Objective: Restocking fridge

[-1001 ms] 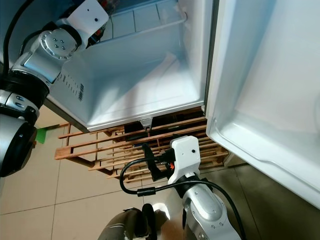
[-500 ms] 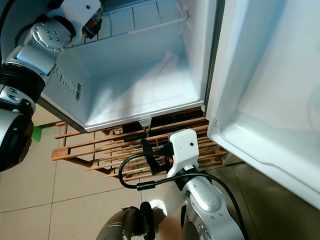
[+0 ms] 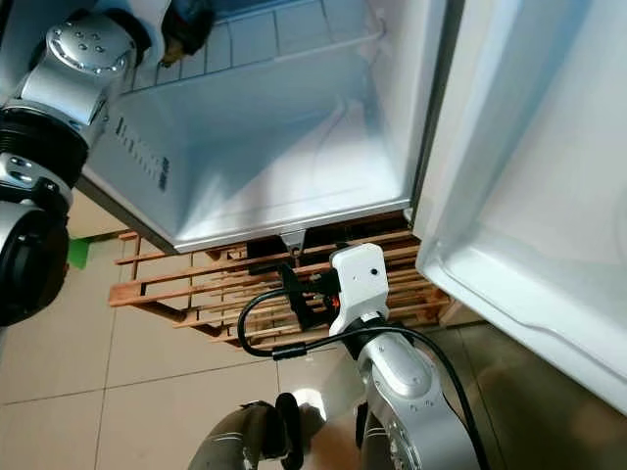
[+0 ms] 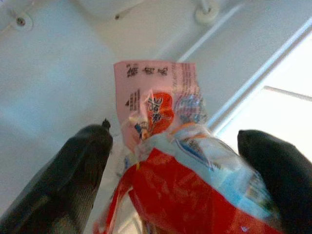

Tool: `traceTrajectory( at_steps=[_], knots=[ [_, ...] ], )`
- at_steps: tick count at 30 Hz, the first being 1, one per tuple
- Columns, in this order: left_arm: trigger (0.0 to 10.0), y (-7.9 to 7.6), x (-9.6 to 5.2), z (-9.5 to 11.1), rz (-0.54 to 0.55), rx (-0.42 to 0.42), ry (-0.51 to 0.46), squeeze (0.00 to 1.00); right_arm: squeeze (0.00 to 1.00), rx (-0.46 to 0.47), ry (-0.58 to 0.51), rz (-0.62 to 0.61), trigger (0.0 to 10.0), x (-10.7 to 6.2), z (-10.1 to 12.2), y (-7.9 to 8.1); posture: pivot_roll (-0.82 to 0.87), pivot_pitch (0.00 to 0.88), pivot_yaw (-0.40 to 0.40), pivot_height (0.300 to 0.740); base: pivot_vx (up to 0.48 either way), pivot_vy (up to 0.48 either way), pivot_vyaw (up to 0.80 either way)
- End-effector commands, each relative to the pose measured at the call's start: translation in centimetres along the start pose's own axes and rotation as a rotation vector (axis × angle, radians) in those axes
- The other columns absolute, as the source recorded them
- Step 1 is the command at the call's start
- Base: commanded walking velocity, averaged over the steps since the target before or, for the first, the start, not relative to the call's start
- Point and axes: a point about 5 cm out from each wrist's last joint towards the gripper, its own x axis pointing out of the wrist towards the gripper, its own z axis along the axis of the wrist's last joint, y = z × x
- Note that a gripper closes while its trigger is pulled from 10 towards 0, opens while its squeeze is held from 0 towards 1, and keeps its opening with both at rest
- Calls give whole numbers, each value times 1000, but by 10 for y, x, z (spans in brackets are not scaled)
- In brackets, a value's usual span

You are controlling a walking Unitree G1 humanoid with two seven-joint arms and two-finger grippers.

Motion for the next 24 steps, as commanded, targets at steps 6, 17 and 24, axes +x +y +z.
traceTrajectory(
  at_steps=[6,17,24],
  knots=[
    [10000,-1,-3,8,-51,-47,-67,1000,0,3,-14,9,10000,5,-4,-2,-190,48,201,740,0,0,0],
    [10000,-40,-40,-26,-216,-225,-26,1000,0,-29,-21,31,10000,16,-9,-12,-158,0,166,740,0,0,0],
    [10000,-78,-93,-50,-235,-463,-60,0,0,-36,-22,23,10000,16,-12,-19,-128,0,132,740,0,0,0]
  ],
)
